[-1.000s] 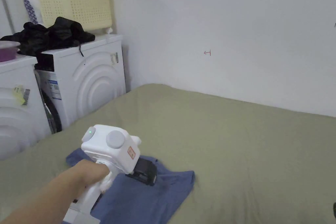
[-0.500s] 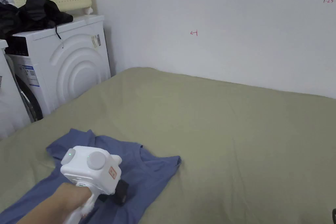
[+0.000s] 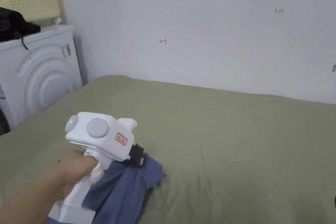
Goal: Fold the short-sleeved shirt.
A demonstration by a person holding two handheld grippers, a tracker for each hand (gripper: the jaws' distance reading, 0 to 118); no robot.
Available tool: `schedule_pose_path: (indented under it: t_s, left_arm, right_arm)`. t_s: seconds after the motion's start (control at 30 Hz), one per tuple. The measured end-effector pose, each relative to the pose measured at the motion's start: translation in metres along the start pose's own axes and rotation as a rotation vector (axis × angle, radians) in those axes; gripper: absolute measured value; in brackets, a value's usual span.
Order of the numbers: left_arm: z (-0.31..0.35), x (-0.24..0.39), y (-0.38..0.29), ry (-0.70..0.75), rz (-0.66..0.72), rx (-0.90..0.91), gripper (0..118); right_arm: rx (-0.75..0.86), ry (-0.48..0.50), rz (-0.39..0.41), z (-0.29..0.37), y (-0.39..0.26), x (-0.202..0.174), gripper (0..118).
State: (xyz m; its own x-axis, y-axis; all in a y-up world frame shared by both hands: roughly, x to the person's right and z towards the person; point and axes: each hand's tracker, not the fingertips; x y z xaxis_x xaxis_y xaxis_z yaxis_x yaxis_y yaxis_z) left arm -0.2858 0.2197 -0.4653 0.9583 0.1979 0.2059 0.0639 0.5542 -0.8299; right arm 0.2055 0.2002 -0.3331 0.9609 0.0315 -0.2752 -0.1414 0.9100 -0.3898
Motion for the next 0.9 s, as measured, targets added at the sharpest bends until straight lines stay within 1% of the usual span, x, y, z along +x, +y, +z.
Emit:
schedule_pose_path:
  t_s: [0.07, 0.17, 0.33, 0.4, 0.53, 0.63, 0.7, 0.73, 0.77, 0.8, 0.83, 0.9]
  left_arm:
    - [-0.013, 0.042, 0.021, -0.04, -0.033, 0.017, 2]
    - [-0.04, 0.113, 0.046, -0.122, -0.142, 0.002, 2]
    - [-0.091, 0.242, 0.061, -0.321, -0.294, -0.045, 2]
    - [-0.112, 0.292, 0.054, -0.4, -0.348, -0.072, 2]
    - [-0.143, 0.372, 0.021, -0.505, -0.461, -0.157, 2]
    - [-0.159, 0.406, -0.01, -0.57, -0.513, -0.198, 2]
    - [-0.169, 0.416, -0.033, -0.554, -0.514, -0.184, 5]
    - [-0.173, 0.413, -0.041, -0.537, -0.487, -0.157, 27]
    - [-0.18, 0.405, -0.046, -0.54, -0.415, -0.142, 68]
    - [-0.184, 0.397, -0.053, -0.524, -0.344, -0.161, 104]
    - [-0.183, 0.384, -0.055, -0.525, -0.274, -0.178, 118]
    - [-0.168, 0.351, -0.052, -0.497, -0.199, -0.156, 113]
  right_arm:
    - [-0.002, -0.034, -0.02, 0.014, -0.002, 0.015, 0]
    - [-0.01, -0.107, -0.038, 0.037, -0.009, 0.042, 0]
    - [-0.013, -0.218, -0.062, 0.083, -0.023, 0.085, 0]
    - [-0.015, -0.273, -0.072, 0.103, -0.029, 0.101, 0]
    - [-0.025, -0.347, -0.114, 0.136, -0.043, 0.126, 0]
    - [-0.037, -0.383, -0.122, 0.151, -0.049, 0.133, 0]
    - [-0.035, -0.391, -0.134, 0.154, -0.054, 0.138, 0]
    - [-0.03, -0.39, -0.141, 0.154, -0.056, 0.138, 0]
    - [-0.022, -0.383, -0.149, 0.153, -0.057, 0.138, 0]
    - [-0.014, -0.371, -0.156, 0.152, -0.057, 0.137, 1]
    - [-0.012, -0.357, -0.16, 0.151, -0.055, 0.134, 1]
    - [-0.004, -0.332, -0.164, 0.147, -0.053, 0.129, 1]
